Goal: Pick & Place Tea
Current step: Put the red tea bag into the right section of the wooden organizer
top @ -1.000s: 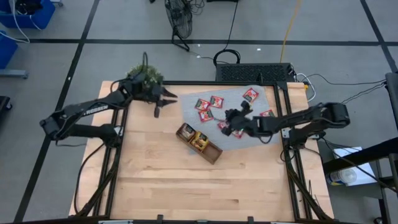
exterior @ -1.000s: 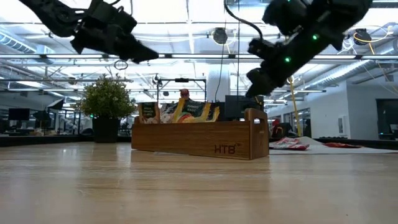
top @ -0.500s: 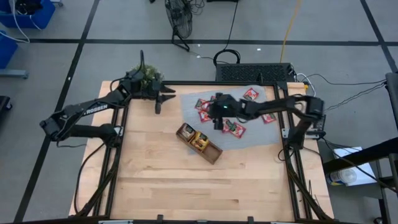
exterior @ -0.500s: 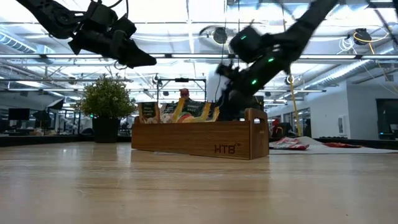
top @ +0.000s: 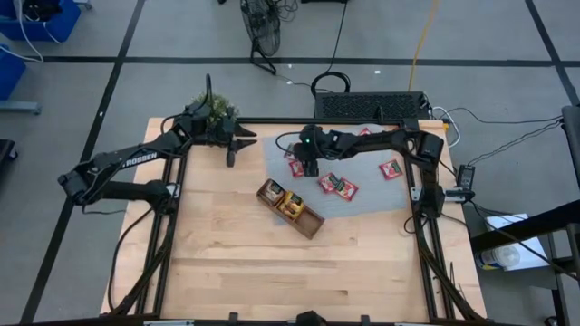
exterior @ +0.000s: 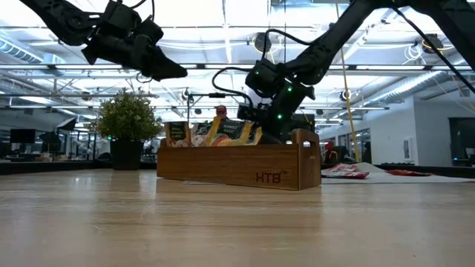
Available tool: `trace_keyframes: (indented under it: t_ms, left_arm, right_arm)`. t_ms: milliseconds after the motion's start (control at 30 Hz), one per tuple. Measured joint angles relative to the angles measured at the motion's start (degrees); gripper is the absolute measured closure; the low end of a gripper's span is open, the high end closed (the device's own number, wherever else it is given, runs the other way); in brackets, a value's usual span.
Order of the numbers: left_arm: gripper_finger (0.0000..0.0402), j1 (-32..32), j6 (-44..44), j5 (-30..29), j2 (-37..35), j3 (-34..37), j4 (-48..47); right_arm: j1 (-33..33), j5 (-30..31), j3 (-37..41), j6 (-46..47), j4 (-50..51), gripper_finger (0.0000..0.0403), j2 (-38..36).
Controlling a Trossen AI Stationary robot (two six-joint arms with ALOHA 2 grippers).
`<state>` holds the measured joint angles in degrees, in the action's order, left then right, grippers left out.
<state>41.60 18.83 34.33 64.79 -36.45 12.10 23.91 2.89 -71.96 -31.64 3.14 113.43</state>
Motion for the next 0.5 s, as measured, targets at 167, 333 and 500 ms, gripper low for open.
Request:
trace_keyframes:
  t_ms: [167, 333, 500]
  left_arm:
    - [0.0309, 0.0, 0.0, 0.0, 0.0, 0.0, 0.0]
    - [0.0309, 0.0, 0.3, 0.0, 0.0, 0.0, 0.1]
    - [0.0309, 0.0, 0.4, 0.0, 0.0, 0.0, 0.1]
  right_arm:
    - [1.5, -1.2, 0.0, -0.4, 5.9, 0.0198, 0.1]
    - [2.1, -4.5, 0.2, -0.7, 4.7, 0.0202, 0.0]
    - [2.0, -4.5, 0.2, -3.1, 3.5, 0.0203, 0.0]
